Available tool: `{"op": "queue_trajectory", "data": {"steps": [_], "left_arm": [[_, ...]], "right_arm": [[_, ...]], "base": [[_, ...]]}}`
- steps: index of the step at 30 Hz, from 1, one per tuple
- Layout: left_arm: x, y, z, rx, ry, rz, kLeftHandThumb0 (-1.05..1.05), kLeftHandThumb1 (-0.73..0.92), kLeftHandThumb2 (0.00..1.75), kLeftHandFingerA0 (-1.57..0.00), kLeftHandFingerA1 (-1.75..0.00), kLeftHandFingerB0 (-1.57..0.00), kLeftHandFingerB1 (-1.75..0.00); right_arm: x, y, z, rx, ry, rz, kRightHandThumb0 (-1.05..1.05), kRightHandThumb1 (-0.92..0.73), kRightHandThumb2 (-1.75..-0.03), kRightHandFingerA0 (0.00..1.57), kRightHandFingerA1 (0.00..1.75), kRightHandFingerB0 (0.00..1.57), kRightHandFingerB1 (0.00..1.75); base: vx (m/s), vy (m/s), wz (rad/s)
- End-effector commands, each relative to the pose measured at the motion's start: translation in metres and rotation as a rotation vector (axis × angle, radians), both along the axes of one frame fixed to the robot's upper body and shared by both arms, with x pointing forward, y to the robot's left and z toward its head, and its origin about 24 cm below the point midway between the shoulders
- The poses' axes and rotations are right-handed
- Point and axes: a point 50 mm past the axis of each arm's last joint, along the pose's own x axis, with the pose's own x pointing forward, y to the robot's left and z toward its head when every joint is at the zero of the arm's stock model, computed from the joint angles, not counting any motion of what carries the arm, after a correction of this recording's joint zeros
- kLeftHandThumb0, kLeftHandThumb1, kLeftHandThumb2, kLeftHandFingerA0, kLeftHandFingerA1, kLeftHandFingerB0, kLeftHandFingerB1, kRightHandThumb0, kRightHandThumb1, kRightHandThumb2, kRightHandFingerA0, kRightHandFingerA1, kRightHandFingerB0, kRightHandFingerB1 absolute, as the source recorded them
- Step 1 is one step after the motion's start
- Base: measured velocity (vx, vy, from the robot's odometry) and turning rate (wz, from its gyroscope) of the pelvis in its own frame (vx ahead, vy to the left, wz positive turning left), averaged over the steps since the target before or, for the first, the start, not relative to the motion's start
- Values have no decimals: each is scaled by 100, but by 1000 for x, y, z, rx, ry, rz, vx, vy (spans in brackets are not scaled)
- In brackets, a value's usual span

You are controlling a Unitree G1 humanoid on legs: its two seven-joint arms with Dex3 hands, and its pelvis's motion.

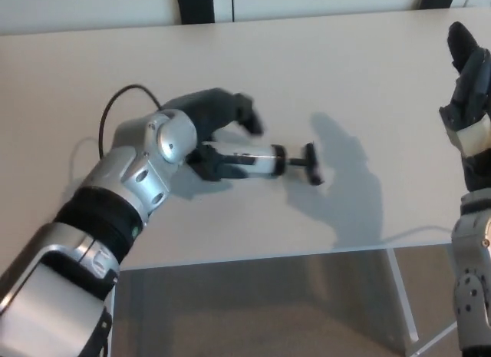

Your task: The robot walks towards a desk on which an air pump is kept in the middle. It lifts it up and holds it with its left hand and uses its right hand to compress it by pushing its handle inwards.

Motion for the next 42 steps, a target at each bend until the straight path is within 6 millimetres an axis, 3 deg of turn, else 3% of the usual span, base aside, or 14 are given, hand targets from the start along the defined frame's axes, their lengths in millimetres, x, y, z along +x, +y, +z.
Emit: {"op": "queue_trajectory", "data": {"steps": [1, 7, 8, 10, 14, 15, 21, 25, 26, 27, 30, 33, 34, 42], "left_arm": [[-26, -28, -6, -48, 17, -204, -90, 60, 60, 0, 0, 0, 0], [-31, -37, 18, -92, -29, -261, -89, 48, 85, 0, 0, 0, -6], [-31, -35, 22, -101, -25, -257, -85, 57, 58, 0, 0, 0, 0], [-28, -28, 30, -108, -28, -242, -84, 47, 77, 0, 0, 0, 0], [-25, -20, 40, -106, -38, -227, -84, 47, 77, 0, 0, 0, 0], [-22, -10, 50, -110, -60, -210, -87, 60, 59, 0, 0, 0, 0], [-27, 26, 105, -148, -200, -198, -88, 60, 59, 0, 0, 0, 0], [-77, 56, 157, -243, -398, -273, -94, 59, 58, 0, 0, 0, -4], [-85, 59, 162, -249, -418, -285, -94, 59, 58, 0, 0, 0, -4], [-103, 68, 169, -270, -466, -304, -89, 50, 91, 0, 0, 0, -4], [-145, 85, 177, -326, -526, -349, -85, 48, 88, 0, 0, -3, -5], [-174, 94, 170, -399, -522, -384, -82, 50, 84, 0, 0, -10, -8], [-195, 102, 157, -482, -492, -385, -54, 46, 54, -2, -26, -12, -26], [-271, 167, 126, -768, -448, -98, -37, 52, 58, -3, -20, -6, -24]], "right_arm": [[-7, 3, -5, 0, 23, 28, -36, -51, -109, 0, 47, 0, 47], [-12, 4, 0, -34, -2, 35, -35, -52, -110, 1, 47, 0, 47], [-13, 4, 1, -40, -8, 38, -76, -92, -69, 21, 30, 16, 27], [-16, 4, 4, -53, -27, 41, -74, -92, -70, 23, 31, 17, 28], [-21, 4, 8, -65, -49, 44, -74, -92, -70, 23, 31, 17, 28], [-25, 4, 11, -71, -60, 47, -77, -91, -67, 26, 31, 19, 28], [-47, 2, 22, -130, -119, 69, -78, -91, -67, 27, 31, 21, 29], [-80, -7, 36, -266, -197, 127, -84, -90, -68, 27, 30, 19, 28], [-84, -8, 37, -279, -204, 131, -84, -90, -68, 27, 30, 19, 28], [-95, -11, 41, -316, -222, 140, -86, -90, -68, 26, 29, 18, 27], [-120, -16, 48, -371, -251, 170, -87, -86, -67, 26, 30, 20, 28], [-141, -20, 49, -395, -247, 190, -87, -86, -66, 25, 31, 21, 29], [-157, -25, 48, -417, -233, 176, -90, -86, -67, 25, 31, 21, 28], [-205, -62, 46, -432, -193, 85, -82, -88, -67, 22, 33, 15, 27]], "base": [[0, 0, 0], [0, 0, 0], [0, 0, 0], [0, 0, 0], [0, 0, 0], [0, 0, 0], [0, 0, 0], [0, 0, 0], [0, 0, 0], [0, 0, 0], [0, 0, 0], [0, 0, 0], [0, 0, 0], [0, 0, 0]]}}
